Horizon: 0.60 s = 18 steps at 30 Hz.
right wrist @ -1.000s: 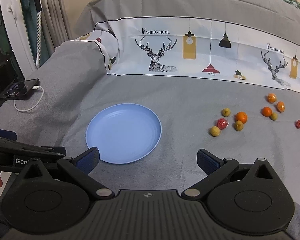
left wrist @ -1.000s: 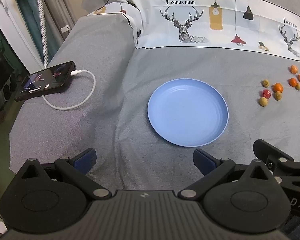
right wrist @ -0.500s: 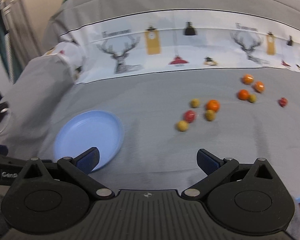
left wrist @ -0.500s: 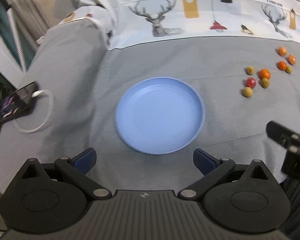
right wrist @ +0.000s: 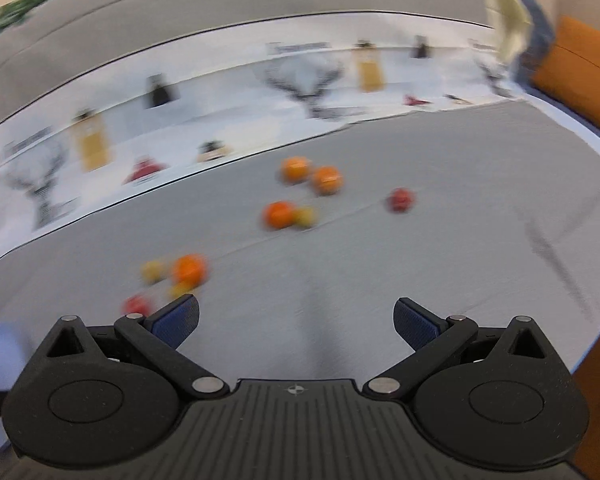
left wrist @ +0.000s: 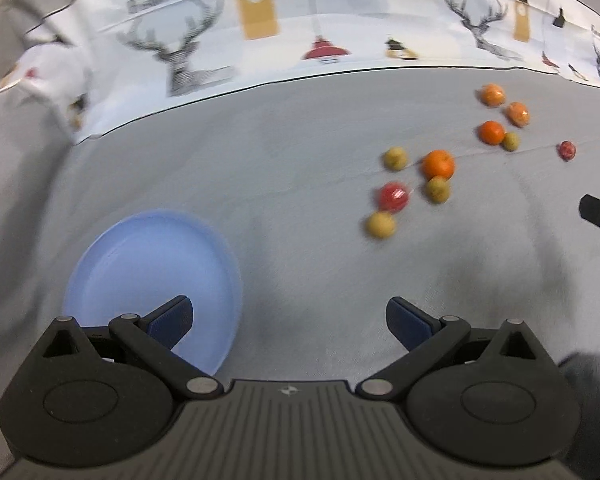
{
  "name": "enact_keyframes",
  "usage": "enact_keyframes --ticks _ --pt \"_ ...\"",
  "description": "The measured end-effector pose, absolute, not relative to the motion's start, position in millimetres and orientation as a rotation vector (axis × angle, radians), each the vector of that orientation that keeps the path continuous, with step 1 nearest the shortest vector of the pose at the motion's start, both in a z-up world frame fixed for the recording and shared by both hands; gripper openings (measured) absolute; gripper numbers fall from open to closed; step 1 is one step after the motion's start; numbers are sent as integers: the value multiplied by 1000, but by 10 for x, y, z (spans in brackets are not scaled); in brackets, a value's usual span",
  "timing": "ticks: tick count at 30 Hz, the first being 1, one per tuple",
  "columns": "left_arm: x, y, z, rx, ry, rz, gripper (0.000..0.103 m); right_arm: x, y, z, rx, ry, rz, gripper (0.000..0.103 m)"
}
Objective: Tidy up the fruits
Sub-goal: 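Reach both tools to the fruit cluster and grasp yellow fruits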
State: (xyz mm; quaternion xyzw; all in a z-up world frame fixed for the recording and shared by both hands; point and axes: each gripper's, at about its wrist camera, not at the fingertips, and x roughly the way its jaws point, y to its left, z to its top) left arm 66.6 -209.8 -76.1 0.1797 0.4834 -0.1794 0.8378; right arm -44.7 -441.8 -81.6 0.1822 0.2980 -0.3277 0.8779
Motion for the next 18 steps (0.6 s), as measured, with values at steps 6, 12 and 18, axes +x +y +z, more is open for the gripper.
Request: enact_keyframes --ticks 6,12,18 --pt "1127 -2812 -1113 472 1020 -496 103 -117 -5154 -1147 407 616 -751 102" --pt "1481 -3159 -1527 545 1091 -603 103 509 -5600 -1539 371 679 -684 102" --pt "1566 -3113 -1683 566 1132 -649 103 960 -5638 -1833 258 712 -613 102"
